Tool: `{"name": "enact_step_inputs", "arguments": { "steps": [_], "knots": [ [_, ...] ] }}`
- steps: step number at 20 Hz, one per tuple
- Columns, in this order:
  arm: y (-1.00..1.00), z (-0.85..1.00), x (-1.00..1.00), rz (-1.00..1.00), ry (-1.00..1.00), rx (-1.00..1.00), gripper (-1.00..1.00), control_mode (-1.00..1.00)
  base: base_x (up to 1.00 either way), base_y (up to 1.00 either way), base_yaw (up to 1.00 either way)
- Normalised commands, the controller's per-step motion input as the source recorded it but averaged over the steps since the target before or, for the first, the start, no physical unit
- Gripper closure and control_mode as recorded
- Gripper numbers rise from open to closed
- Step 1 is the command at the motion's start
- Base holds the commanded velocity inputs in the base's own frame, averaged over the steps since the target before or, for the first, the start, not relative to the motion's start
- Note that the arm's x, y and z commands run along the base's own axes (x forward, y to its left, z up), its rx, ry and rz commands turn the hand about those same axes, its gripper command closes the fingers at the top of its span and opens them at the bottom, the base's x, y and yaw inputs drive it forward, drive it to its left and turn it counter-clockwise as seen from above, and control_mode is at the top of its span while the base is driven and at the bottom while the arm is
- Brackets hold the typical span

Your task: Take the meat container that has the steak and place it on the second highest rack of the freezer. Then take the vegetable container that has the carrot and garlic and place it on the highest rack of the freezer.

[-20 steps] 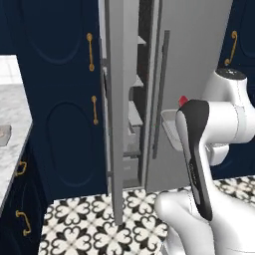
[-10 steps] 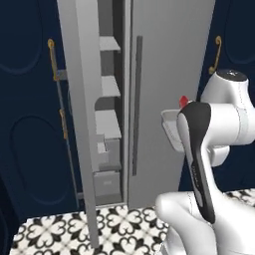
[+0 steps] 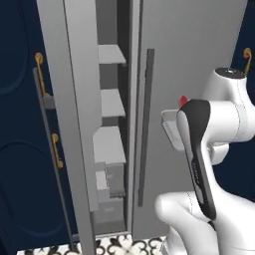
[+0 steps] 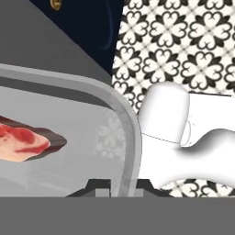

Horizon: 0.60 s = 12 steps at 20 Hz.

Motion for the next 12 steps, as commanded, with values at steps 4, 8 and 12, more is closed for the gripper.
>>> {"name": "enact_step_inputs", "arguments": {
  "steps": [4, 8, 12],
  "knots": [
    [0.0, 0.0, 0.0, 0.0, 0.0, 0.0, 1.0, 1.0, 0.18, 0.27, 0.25],
    [0.0, 0.0, 0.0, 0.0, 0.0, 0.0, 1.0, 1.0, 0.0, 0.27, 0.39],
    [0.0, 0.0, 0.0, 0.0, 0.0, 0.0, 1.0, 1.0, 0.01, 0.2, 0.42]
  ]
}}
